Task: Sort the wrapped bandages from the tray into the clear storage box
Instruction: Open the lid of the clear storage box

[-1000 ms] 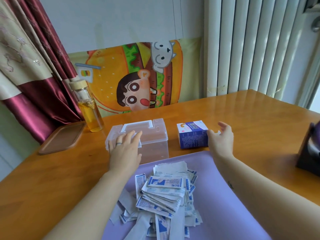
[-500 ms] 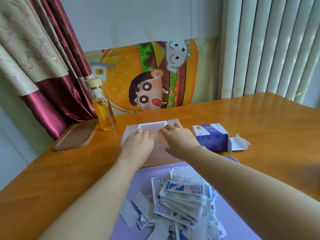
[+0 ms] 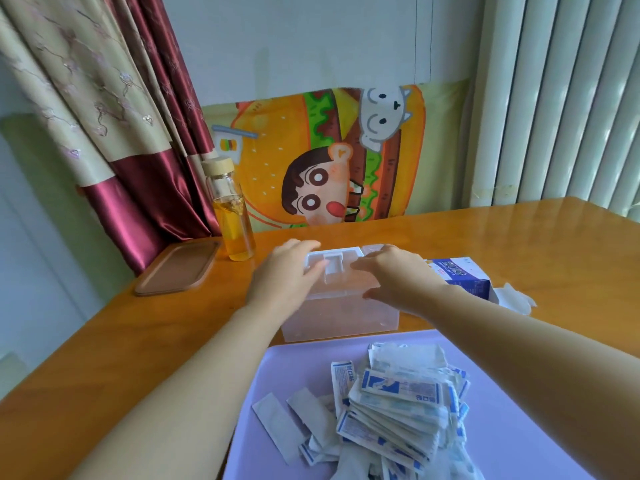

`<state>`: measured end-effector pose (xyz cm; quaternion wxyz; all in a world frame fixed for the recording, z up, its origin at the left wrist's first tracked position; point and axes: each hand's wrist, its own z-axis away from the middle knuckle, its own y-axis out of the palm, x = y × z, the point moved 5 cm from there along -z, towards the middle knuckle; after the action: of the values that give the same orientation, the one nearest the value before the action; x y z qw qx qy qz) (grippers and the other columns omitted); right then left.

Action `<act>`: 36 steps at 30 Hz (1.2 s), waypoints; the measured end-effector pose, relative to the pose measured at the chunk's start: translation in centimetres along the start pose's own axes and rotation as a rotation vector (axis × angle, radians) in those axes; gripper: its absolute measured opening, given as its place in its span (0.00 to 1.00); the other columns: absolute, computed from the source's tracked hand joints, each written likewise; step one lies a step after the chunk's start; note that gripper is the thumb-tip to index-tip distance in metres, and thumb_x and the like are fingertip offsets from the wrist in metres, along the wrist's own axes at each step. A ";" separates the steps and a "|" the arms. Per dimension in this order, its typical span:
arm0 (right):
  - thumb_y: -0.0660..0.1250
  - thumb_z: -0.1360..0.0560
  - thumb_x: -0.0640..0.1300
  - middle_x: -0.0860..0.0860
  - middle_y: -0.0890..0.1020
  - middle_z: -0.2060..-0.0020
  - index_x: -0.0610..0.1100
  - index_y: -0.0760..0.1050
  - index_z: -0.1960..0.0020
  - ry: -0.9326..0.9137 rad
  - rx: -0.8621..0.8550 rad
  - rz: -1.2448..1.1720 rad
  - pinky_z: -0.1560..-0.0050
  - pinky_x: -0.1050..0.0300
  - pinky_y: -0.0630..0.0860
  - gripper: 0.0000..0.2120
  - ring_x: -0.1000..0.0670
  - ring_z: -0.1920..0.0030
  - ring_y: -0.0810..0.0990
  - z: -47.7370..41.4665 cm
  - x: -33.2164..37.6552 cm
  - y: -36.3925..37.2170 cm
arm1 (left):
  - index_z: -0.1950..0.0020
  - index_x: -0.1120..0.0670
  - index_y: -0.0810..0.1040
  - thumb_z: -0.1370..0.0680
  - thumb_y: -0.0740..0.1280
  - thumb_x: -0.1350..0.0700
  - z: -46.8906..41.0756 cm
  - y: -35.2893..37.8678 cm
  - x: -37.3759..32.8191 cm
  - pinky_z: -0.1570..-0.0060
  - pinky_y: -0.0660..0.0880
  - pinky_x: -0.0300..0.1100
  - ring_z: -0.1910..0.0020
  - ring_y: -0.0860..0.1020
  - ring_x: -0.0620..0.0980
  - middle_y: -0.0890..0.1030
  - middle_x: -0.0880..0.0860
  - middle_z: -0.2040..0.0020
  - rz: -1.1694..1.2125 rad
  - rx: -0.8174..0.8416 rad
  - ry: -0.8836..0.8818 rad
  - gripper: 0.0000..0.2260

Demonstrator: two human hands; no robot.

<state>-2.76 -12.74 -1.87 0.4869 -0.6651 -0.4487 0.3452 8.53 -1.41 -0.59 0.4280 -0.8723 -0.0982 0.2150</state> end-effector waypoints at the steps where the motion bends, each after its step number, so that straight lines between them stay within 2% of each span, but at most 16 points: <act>1: 0.68 0.26 0.51 0.52 0.74 0.35 0.54 0.65 0.29 0.002 0.005 -0.007 0.49 0.54 0.72 0.27 0.47 0.35 0.70 0.0 -0.2 0.0 | 0.30 0.51 0.69 0.22 0.63 0.46 0.4 -0.1 0.9 0.40 0.70 0.46 0.36 0.71 0.51 0.72 0.50 0.34 0.067 -0.058 -0.096 0.22; 2: 0.68 0.26 0.52 0.52 0.74 0.34 0.54 0.65 0.29 0.001 0.006 -0.014 0.49 0.54 0.71 0.28 0.48 0.35 0.70 0.1 -0.4 0.0 | 0.27 0.51 0.66 0.23 0.63 0.44 0.9 0.0 1.8 0.37 0.67 0.46 0.32 0.68 0.51 0.69 0.51 0.30 0.137 -0.075 -0.211 0.26; 4: 0.68 0.27 0.52 0.53 0.73 0.34 0.54 0.66 0.29 -0.005 0.008 -0.047 0.48 0.54 0.71 0.28 0.49 0.35 0.69 0.1 -0.8 0.1 | 0.24 0.52 0.58 0.25 0.64 0.40 2.0 0.9 3.4 0.33 0.64 0.49 0.28 0.63 0.53 0.62 0.52 0.25 0.334 0.007 -0.465 0.34; 6: 0.70 0.28 0.52 0.53 0.73 0.34 0.53 0.67 0.30 -0.012 0.014 -0.107 0.44 0.54 0.71 0.28 0.49 0.35 0.68 -0.1 -1.1 0.3 | 0.23 0.52 0.54 0.26 0.63 0.37 3.2 2.0 4.1 0.32 0.62 0.50 0.26 0.61 0.53 0.59 0.52 0.24 0.513 0.096 -0.600 0.38; 10: 0.71 0.29 0.51 0.53 0.74 0.34 0.51 0.71 0.32 -0.010 0.018 -0.184 0.38 0.53 0.70 0.26 0.50 0.35 0.69 -0.3 -1.4 0.1 | 0.23 0.50 0.54 0.28 0.69 0.40 4.0 2.3 3.8 0.33 0.63 0.48 0.27 0.61 0.52 0.59 0.49 0.24 0.667 0.095 -0.603 0.40; 14: 0.71 0.29 0.52 0.54 0.75 0.35 0.52 0.72 0.33 -0.008 -0.002 -0.215 0.37 0.52 0.70 0.25 0.51 0.35 0.69 -0.4 -1.7 -0.1 | 0.23 0.47 0.50 0.29 0.74 0.52 4.1 2.3 3.5 0.34 0.63 0.44 0.28 0.61 0.49 0.59 0.48 0.24 0.727 0.160 -0.528 0.43; 18: 0.70 0.28 0.52 0.56 0.77 0.38 0.53 0.73 0.34 -0.003 -0.035 -0.249 0.39 0.52 0.72 0.22 0.51 0.37 0.72 -0.6 -1.7 -0.5 | 0.23 0.45 0.44 0.28 0.74 0.56 4.1 1.9 3.6 0.32 0.61 0.46 0.26 0.59 0.50 0.56 0.48 0.23 0.725 0.088 -0.517 0.46; 21: 0.70 0.28 0.50 0.55 0.79 0.40 0.51 0.75 0.36 0.016 -0.063 -0.333 0.41 0.60 0.71 0.20 0.52 0.39 0.75 -0.6 -1.8 -1.2 | 0.23 0.45 0.41 0.27 0.72 0.55 4.4 1.8 3.7 0.31 0.59 0.47 0.25 0.57 0.50 0.54 0.46 0.23 0.764 0.006 -0.528 0.46; 26: 0.71 0.28 0.48 0.54 0.80 0.41 0.49 0.76 0.38 0.040 -0.092 -0.395 0.46 0.69 0.66 0.19 0.55 0.41 0.76 -0.4 -1.9 -1.6 | 0.22 0.46 0.45 0.25 0.69 0.50 4.8 2.7 4.0 0.30 0.58 0.48 0.25 0.56 0.50 0.53 0.47 0.22 0.770 -0.045 -0.589 0.40; 31: 0.72 0.29 0.47 0.54 0.79 0.40 0.49 0.76 0.37 0.071 -0.139 -0.403 0.44 0.66 0.68 0.21 0.53 0.41 0.76 -0.3 -2.0 -1.4 | 0.22 0.52 0.51 0.25 0.69 0.48 4.3 3.4 4.1 0.30 0.58 0.46 0.25 0.57 0.50 0.56 0.50 0.23 0.752 -0.098 -0.628 0.38; 36: 0.73 0.30 0.48 0.53 0.78 0.40 0.49 0.76 0.38 0.131 -0.246 -0.489 0.45 0.64 0.69 0.22 0.53 0.42 0.75 -0.3 -2.6 -1.2 | 0.23 0.52 0.55 0.27 0.69 0.45 4.0 3.7 4.8 0.33 0.63 0.48 0.27 0.62 0.53 0.62 0.51 0.25 0.750 -0.188 -0.699 0.37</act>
<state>-3.72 -15.11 -0.61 0.4993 -0.6121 -0.6020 0.1165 10.90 0.79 -7.09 0.1832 -0.7582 0.0651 0.6224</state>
